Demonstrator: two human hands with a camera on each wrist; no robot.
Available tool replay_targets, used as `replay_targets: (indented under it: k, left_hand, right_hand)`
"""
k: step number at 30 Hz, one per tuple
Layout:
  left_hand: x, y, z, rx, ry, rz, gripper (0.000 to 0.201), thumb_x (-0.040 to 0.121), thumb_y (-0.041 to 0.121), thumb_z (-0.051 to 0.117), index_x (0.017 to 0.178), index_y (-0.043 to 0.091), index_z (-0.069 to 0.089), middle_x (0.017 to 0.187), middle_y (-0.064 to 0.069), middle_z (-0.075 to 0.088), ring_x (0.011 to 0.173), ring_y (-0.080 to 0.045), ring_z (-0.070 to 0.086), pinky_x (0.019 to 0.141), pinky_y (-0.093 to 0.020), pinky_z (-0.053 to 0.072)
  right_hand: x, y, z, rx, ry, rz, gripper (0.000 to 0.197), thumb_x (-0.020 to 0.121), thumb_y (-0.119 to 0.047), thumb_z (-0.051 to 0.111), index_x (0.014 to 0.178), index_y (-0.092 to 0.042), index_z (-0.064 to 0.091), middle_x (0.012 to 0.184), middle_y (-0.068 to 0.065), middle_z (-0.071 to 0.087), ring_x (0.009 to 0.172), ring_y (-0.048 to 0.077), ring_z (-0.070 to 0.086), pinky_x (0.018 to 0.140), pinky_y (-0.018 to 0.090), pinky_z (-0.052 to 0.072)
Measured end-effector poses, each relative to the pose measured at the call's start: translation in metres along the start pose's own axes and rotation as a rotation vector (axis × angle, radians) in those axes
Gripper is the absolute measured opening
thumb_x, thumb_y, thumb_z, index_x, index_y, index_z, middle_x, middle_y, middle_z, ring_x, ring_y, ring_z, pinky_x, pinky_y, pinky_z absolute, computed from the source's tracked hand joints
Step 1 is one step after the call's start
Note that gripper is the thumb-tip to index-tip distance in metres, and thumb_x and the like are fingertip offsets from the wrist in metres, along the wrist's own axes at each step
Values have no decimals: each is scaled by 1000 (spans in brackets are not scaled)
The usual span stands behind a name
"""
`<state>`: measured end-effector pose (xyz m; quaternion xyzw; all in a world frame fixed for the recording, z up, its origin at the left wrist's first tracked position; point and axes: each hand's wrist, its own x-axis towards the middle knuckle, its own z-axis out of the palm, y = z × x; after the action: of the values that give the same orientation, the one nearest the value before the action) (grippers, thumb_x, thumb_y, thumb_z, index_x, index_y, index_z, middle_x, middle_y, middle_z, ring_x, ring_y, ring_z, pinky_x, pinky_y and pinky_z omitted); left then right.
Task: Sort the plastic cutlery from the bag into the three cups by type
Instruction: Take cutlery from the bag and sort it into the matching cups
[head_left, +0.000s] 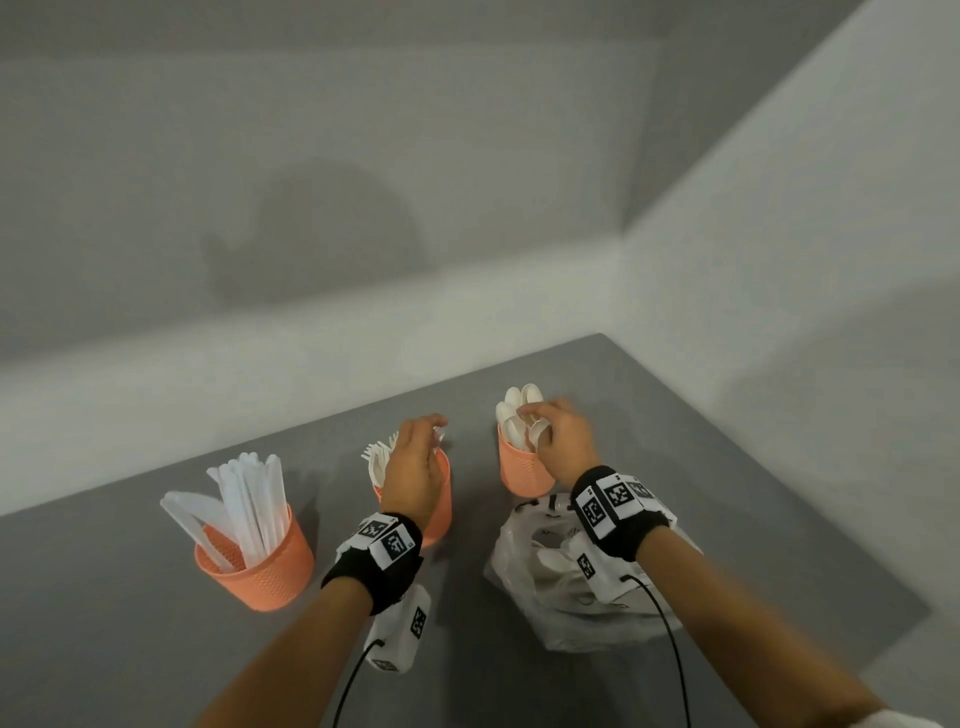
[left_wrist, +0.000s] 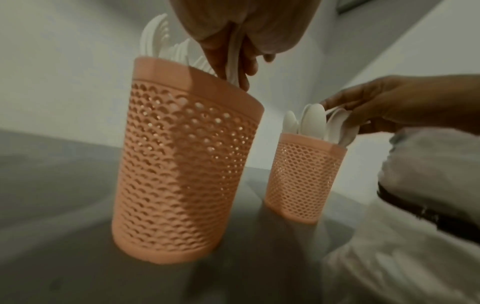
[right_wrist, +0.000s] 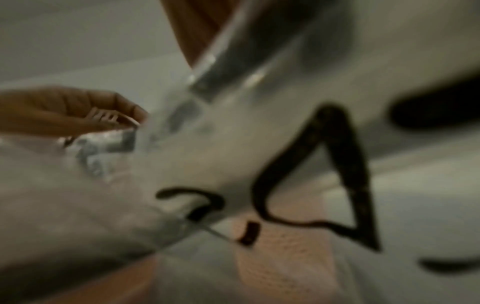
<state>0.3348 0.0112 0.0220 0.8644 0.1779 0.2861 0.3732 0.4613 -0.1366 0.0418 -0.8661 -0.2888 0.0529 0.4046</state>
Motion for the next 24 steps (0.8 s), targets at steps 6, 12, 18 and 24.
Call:
replay_targets:
  k: [6, 12, 18, 24]
  left_hand:
    - [-3, 0, -3, 550, -144, 120, 41, 88, 19, 36, 111, -3, 62, 112, -19, 64, 110, -36, 59, 101, -47, 40]
    - [5, 8, -6, 826, -147, -19, 74, 93, 53, 28, 139, -6, 33, 147, -24, 33, 141, -36, 24, 115, -47, -1]
    - [-10, 33, -10, 357, -94, 241, 44, 88, 20, 49, 128, 1, 48, 131, -21, 47, 122, -35, 47, 103, -42, 41]
    - [-39, 59, 14, 92, -391, 267, 13, 84, 9, 55, 91, 7, 66, 99, -7, 58, 90, -19, 53, 79, -23, 38]
  right_hand:
    - [-7, -4, 9, -433, -120, -118, 54, 98, -17, 29, 148, -3, 13, 156, 13, 15, 144, 26, 15, 117, 38, 10]
    - [-3, -15, 2, -473, -223, 11, 64, 99, -43, 21, 150, -10, 0, 159, 8, -6, 147, 22, -7, 115, 50, -6]
    - [-20, -20, -24, -66, -41, -129, 26, 94, -23, 49, 110, -7, 62, 110, 15, 63, 95, 22, 57, 84, 29, 40]
    - [-53, -13, -34, -177, -569, -3, 20, 81, -13, 62, 63, -21, 64, 64, -1, 62, 60, 13, 58, 64, 22, 45]
